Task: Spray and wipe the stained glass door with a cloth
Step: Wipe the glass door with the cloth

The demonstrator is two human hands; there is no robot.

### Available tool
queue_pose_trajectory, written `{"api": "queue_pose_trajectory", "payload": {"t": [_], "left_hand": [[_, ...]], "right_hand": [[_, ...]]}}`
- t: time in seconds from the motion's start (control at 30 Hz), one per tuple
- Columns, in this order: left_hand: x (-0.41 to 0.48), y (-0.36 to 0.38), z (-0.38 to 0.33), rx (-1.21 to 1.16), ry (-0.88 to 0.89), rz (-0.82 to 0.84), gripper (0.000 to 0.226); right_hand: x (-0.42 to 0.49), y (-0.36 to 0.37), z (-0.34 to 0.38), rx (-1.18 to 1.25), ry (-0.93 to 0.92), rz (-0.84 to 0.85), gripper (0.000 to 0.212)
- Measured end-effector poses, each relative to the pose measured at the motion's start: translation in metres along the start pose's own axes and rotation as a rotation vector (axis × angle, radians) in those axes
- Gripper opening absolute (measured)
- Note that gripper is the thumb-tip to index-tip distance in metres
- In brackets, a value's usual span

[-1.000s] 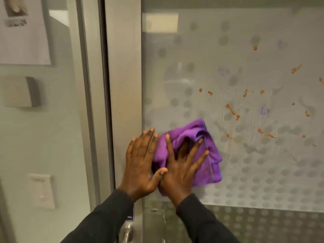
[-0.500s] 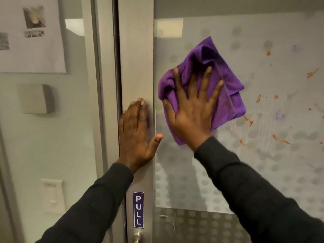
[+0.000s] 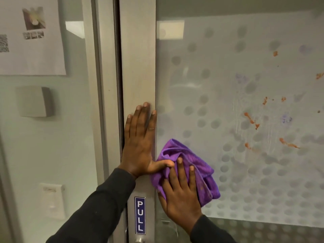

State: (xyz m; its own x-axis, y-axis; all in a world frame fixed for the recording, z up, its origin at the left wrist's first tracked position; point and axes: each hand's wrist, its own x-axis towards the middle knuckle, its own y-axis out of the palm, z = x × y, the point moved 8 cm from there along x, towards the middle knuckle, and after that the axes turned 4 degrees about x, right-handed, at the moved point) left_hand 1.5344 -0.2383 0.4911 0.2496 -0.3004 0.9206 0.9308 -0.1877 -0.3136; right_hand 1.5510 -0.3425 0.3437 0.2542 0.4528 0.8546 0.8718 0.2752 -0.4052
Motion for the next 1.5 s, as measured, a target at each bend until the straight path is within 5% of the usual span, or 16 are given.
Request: {"api": "queue_pose_trajectory", "payload": {"t": [0.27, 0.63, 1.03, 1.33, 1.5], "left_hand": [[0.002, 0.004, 0.002, 0.097, -0.039, 0.038, 0.123], [0.043, -0.024, -0.028, 0.119, -0.140, -0.018, 0.094], [0.083, 0.006, -0.081, 0.180, -0.024, 0.081, 0.088], [0.084, 0.010, -0.069, 0.257, 0.028, 0.004, 0.086], [0.083, 0.009, -0.070, 0.251, 0.040, -0.040, 0.086]], "right_hand": [[-0.041, -0.008, -0.034, -0.015, -0.088, 0.070, 0.076], [0.116, -0.119, -0.171, 0.038, 0.067, -0.137, 0.064], [-0.051, -0.064, -0.163, 0.006, -0.059, 0.025, 0.087], [0.114, -0.161, -0.255, 0.169, 0.169, -0.253, 0.066], [0.127, -0.156, -0.231, 0.239, 0.150, -0.306, 0.065]]}}
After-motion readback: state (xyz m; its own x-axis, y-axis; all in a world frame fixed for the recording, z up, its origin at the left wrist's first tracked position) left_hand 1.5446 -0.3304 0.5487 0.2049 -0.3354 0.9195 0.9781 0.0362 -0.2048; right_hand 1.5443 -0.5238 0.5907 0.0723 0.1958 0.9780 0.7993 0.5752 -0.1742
